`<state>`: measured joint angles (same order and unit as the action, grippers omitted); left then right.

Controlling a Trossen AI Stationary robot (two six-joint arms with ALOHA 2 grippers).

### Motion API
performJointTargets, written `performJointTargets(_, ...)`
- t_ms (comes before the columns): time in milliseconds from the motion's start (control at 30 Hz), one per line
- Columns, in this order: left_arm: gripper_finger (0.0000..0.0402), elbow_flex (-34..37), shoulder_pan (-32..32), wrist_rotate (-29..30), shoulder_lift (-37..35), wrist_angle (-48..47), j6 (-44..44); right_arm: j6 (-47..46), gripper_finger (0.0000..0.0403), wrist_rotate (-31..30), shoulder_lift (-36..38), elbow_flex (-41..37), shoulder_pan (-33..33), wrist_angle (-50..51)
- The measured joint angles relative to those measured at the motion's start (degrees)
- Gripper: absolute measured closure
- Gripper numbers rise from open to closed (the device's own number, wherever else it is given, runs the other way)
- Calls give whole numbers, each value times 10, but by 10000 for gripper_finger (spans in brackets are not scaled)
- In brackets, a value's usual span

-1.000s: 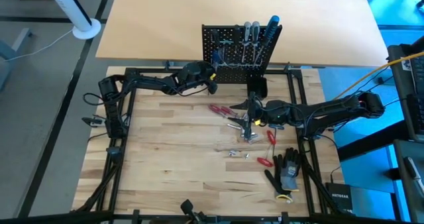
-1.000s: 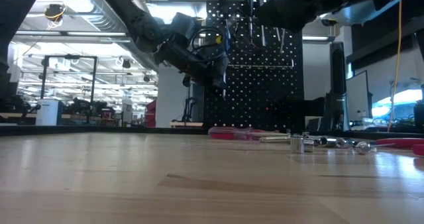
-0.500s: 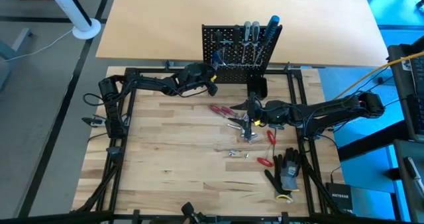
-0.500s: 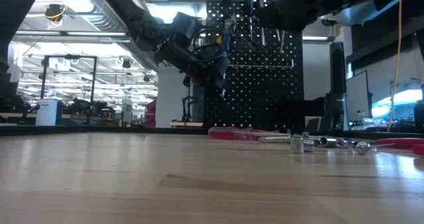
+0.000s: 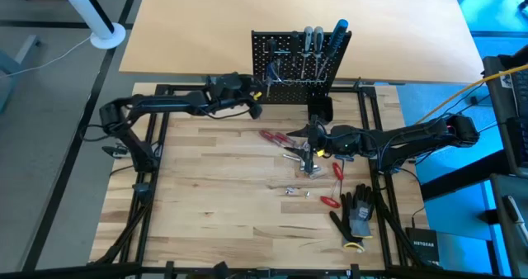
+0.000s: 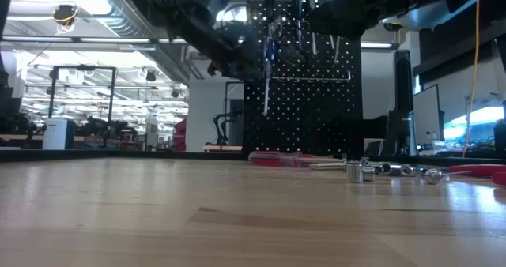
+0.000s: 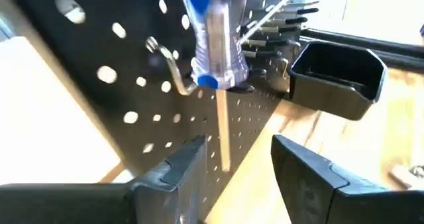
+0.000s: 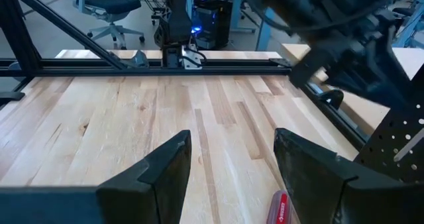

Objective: Hang tools onto peg board
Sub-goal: Remove the black safety glasses from the peg board

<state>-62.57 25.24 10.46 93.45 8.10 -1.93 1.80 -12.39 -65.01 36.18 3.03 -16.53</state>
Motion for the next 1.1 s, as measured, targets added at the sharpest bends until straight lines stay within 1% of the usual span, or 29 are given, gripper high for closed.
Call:
performJointTargets(167, 242, 1, -24, 1, -54, -72, -36, 0, 185, 0, 0, 0, 0, 1)
performJointTargets(233, 242, 15, -41, 0, -78, -82, -50, 0, 185, 0, 0, 0, 0, 1)
performJointTargets(300, 242, 41, -60, -1, -105, -67, -53, 0, 185, 0, 0, 0, 0, 2)
performJointTargets(400, 242, 103, -90, 0, -152, -29, -43, 0, 185, 0, 0, 0, 0, 5)
performJointTargets(567, 242, 236, -141, 0, -212, 45, -33, 0, 185, 0, 0, 0, -1, 5)
performJointTargets(667, 242, 299, -164, 0, -232, 73, -29, 0, 185, -4, 0, 0, -1, 5)
performJointTargets(800, 242, 347, -189, 0, -239, 79, -14, 0, 185, -13, 0, 0, -1, -5)
performJointTargets(900, 242, 373, -203, 2, -238, 97, -10, 12, 185, -44, 0, 0, -1, -35)
performJointTargets(967, 242, 388, -209, 6, -236, 129, -11, 27, 185, -82, 0, 0, -1, -68)
performJointTargets(1033, 242, 396, -213, 7, -236, 154, -13, 64, 185, -127, -1, 2, -1, -89)
performJointTargets(1100, 242, 396, -216, 7, -236, 173, -15, 120, 185, -180, -5, 15, -2, -93)
